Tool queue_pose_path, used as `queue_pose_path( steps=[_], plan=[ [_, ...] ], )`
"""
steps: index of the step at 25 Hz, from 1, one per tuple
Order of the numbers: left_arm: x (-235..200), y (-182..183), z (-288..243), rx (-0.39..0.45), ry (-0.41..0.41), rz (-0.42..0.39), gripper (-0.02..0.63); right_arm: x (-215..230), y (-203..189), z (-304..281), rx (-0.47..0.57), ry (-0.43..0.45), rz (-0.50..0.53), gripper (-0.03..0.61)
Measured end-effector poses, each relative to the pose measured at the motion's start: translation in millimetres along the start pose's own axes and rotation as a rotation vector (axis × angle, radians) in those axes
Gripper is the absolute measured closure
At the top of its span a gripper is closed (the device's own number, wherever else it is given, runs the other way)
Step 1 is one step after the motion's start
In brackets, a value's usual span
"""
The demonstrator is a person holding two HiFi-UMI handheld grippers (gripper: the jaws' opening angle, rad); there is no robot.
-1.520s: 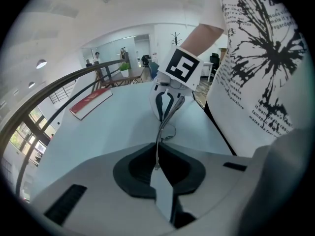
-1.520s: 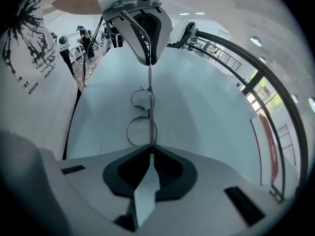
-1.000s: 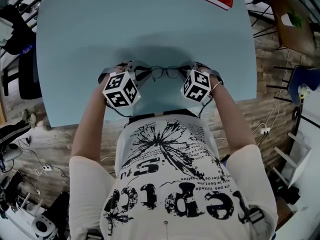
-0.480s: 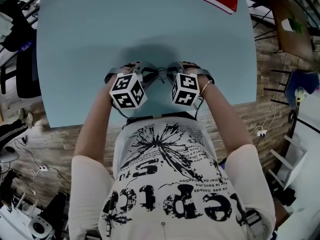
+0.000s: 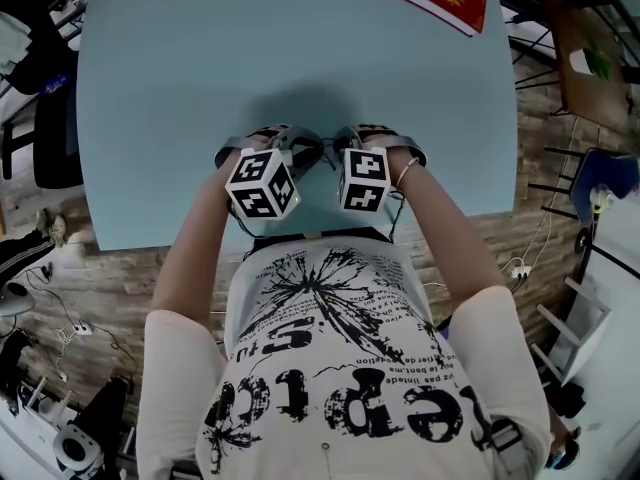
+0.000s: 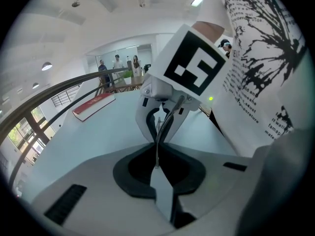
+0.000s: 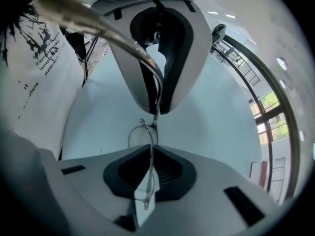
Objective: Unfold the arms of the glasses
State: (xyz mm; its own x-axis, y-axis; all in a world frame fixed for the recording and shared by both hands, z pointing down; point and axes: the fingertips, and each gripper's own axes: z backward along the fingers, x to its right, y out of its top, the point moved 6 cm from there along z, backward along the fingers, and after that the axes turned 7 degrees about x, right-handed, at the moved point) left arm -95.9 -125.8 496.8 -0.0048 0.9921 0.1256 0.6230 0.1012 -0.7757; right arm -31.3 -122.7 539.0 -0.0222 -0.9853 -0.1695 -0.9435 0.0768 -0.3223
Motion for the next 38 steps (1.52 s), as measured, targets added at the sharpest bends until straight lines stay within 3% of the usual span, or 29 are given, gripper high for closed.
queue_pose_path(
  steps=[8, 14, 21, 27, 38],
  plan=[
    [-4, -2, 2, -0.024, 0.006, 0.002, 0.583, 3, -6, 31, 0.069, -0.054, -0.013, 0.548],
    [-12, -1, 1, -0.028, 0.007, 0.055, 0.583, 7, -19, 59, 0.103, -0.063, -0.08, 0.555],
    [-16, 2, -5, -0.065, -0.014, 0.053, 0.583, 7, -40, 88, 0.182, -0.131, -0.123, 0.555],
    [-20, 0, -4, -0.072, 0.017, 0.081, 0.583, 5, -65, 108, 0.237, -0.211, -0.158, 0.552],
    [-21, -1, 6, -0.059, 0.084, 0.123, 0.583, 1, -80, 104, 0.253, -0.231, -0.176, 0.551]
  ],
)
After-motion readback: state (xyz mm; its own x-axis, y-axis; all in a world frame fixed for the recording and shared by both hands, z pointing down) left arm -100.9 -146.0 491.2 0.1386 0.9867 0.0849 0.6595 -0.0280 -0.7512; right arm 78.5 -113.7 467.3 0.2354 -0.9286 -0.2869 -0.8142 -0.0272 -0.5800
